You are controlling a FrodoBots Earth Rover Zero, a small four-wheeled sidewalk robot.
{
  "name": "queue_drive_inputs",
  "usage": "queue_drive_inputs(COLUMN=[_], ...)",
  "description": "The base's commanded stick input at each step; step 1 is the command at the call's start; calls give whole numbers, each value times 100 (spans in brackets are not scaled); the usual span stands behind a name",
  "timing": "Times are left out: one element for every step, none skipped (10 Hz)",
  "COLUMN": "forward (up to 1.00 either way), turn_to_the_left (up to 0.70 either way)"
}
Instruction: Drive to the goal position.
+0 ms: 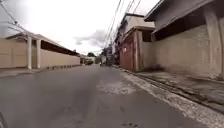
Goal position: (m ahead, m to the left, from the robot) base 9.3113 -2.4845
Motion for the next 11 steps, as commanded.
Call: queue_drive_inputs(forward=[70, 70, 70, 70, 70, 70, 70, 70, 70, 70, 70], turn_to_the_left=[0, 0, 0, 0, 0, 0, 0, 0, 0, 0, 0])
